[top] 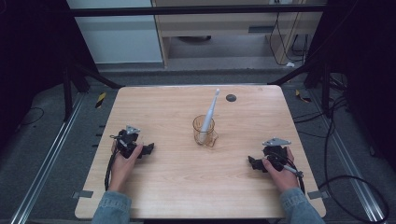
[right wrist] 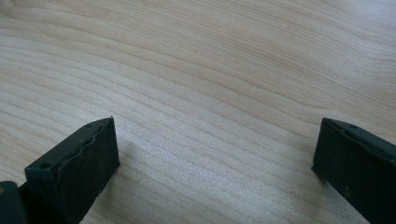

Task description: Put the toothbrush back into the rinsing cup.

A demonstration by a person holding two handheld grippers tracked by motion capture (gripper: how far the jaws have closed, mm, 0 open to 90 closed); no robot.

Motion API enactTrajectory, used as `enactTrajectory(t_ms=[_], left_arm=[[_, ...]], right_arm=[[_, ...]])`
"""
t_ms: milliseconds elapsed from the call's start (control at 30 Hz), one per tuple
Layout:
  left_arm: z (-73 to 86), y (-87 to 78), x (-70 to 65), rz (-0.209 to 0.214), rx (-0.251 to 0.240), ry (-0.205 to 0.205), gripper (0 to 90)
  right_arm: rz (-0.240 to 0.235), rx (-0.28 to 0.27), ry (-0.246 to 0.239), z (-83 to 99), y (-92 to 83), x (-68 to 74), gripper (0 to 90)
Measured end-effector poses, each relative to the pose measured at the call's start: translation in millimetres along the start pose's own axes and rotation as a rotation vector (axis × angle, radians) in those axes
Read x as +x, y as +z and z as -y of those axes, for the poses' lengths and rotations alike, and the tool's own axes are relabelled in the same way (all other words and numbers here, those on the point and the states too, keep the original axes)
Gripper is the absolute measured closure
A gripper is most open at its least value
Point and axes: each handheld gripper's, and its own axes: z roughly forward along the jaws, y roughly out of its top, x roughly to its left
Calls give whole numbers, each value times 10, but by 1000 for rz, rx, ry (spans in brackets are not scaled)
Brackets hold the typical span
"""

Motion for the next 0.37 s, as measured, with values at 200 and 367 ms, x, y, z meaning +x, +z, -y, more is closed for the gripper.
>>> enactTrajectory(t_ms=[200,367], left_arm=[[0,0,0,0,0,0,0],[0,0,0,0,0,0,0]], right_arm=[[0,0,0,0,0,0,4],[-8,3,5,0,-6,1,4]])
